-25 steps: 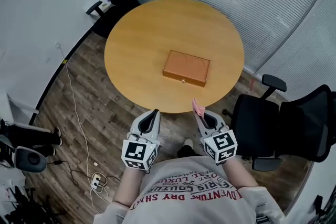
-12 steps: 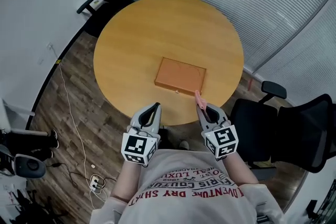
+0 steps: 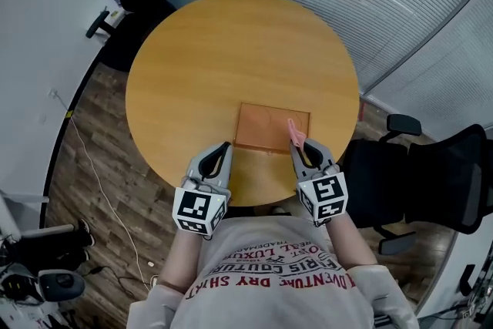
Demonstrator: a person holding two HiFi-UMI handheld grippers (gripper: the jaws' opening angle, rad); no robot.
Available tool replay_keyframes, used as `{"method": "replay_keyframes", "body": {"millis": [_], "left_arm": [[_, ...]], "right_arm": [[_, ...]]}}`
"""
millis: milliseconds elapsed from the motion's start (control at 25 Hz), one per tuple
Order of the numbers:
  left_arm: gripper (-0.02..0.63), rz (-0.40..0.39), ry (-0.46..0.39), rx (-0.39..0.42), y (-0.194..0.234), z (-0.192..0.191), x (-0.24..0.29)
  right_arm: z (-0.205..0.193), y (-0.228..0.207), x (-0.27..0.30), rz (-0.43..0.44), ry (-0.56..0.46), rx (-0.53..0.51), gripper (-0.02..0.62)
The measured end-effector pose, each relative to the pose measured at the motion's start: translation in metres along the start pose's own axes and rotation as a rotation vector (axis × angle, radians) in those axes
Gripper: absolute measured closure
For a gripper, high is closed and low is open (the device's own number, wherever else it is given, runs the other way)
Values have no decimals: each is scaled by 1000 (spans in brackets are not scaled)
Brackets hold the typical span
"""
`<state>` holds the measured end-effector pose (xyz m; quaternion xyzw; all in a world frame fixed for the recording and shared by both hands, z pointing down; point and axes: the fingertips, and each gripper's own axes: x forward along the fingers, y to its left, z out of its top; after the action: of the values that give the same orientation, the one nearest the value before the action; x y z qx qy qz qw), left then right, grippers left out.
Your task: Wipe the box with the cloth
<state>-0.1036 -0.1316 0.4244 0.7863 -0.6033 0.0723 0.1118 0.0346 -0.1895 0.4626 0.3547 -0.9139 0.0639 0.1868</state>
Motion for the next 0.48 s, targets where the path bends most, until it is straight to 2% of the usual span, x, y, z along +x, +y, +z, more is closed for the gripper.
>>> {"method": "replay_keyframes", "body": {"millis": [320, 480], "left_arm": [[597, -90, 41, -1, 52, -15, 19], [597, -97, 37, -10, 70, -17, 26]], "right_arm": [[-6, 8, 68, -68, 117, -78, 563], [-13, 15, 97, -72, 167, -145, 563]]}}
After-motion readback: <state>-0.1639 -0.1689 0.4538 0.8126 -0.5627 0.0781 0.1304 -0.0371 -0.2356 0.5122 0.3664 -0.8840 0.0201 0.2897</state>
